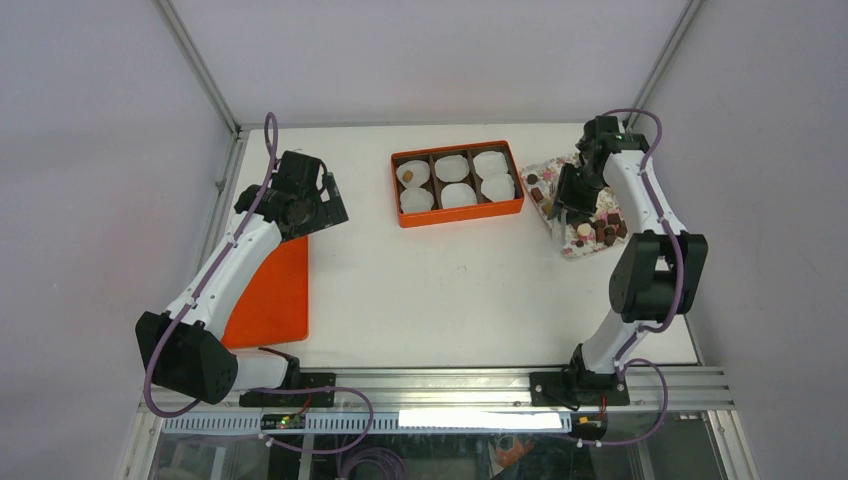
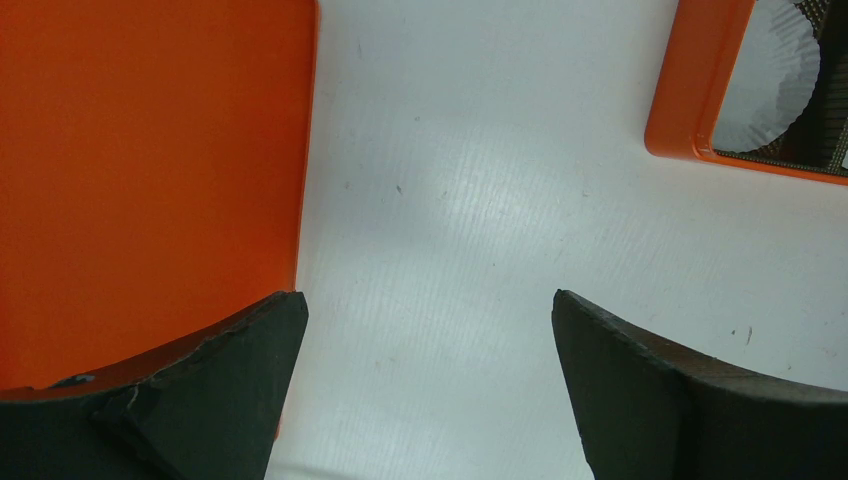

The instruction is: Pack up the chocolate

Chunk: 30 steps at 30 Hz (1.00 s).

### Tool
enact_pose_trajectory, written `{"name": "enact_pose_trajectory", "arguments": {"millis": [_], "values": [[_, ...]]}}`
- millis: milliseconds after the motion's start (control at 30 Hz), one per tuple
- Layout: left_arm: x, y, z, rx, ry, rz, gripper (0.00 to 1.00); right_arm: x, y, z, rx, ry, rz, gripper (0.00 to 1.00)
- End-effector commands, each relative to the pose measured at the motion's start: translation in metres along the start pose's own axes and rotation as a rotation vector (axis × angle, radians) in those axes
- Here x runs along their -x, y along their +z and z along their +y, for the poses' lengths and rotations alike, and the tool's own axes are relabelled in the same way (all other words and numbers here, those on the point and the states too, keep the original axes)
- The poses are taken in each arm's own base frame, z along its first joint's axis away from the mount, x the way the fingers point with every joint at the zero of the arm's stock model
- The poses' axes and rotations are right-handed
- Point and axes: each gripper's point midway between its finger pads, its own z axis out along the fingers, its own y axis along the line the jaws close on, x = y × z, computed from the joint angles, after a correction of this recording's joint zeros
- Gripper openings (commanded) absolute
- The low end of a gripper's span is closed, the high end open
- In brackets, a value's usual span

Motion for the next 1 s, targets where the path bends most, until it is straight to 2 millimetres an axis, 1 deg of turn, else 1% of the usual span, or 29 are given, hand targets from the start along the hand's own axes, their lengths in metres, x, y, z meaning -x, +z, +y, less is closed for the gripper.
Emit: {"name": "enact_pose_trajectory", "arguments": {"millis": [0, 100, 267, 333, 500, 733, 967], "values": [[0.022, -0.012, -0.009, -0.051, -0.036, -0.07, 0.99, 0.025, -0.004, 0.002, 0.005, -0.008, -0.041, 0.38], [0.022, -0.012, -0.008, -0.045, -0.035, -0.072, 0.99, 0.032, 0.003, 0.003, 0.018, 0.015, -0.018, 0.39], [0.022, -0.012, -0.006, -0.039, -0.031, -0.076, 0.99, 0.042, 0.007, 0.004, 0.016, 0.02, 0.0, 0.41], [0.023, -0.012, -0.005, -0.036, -0.034, -0.08, 0.99, 0.044, 0.009, 0.004, 0.013, 0.019, 0.009, 0.43], [0.022, -0.013, -0.003, -0.029, -0.03, -0.083, 0.99, 0.043, 0.02, -0.002, -0.021, 0.017, 0.057, 0.44], [0.02, -0.01, -0.002, -0.021, -0.028, -0.077, 0.99, 0.04, 0.03, -0.012, -0.065, 0.001, 0.083, 0.44], [0.019, -0.008, -0.003, -0.019, -0.028, -0.071, 0.99, 0.04, 0.033, -0.017, -0.094, -0.012, 0.102, 0.44]]}}
